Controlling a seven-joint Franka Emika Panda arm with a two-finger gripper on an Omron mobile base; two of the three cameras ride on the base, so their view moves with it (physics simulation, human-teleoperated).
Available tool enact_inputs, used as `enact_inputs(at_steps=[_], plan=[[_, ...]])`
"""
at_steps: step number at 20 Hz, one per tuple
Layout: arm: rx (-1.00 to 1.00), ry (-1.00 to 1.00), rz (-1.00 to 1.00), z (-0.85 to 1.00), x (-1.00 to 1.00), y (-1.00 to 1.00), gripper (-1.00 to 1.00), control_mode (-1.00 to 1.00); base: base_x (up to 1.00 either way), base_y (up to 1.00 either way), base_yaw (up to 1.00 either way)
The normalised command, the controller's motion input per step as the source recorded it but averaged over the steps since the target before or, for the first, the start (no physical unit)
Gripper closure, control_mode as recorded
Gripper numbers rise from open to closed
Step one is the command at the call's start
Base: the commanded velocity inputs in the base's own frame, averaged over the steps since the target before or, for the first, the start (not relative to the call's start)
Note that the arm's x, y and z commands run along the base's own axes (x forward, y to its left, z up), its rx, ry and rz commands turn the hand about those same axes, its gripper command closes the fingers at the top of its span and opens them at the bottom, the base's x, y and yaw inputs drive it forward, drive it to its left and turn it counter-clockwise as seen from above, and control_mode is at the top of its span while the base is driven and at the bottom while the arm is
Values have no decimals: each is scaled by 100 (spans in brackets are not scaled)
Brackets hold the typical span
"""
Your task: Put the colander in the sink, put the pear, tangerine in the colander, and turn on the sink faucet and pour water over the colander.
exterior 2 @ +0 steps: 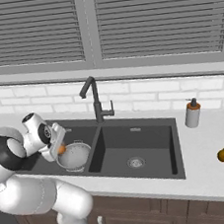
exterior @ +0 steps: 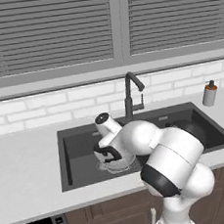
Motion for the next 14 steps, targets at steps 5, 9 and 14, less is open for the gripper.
enact_inputs(at_steps=[5, 9, 14], plan=[[-2, 0, 0, -32, 20, -2, 100, -100, 0, 0, 0], [-6, 0, 0, -28, 28, 0, 100, -100, 0, 0, 0], [-12, 1, 0, -38, 31, 1, 100, -100, 0, 0, 0]])
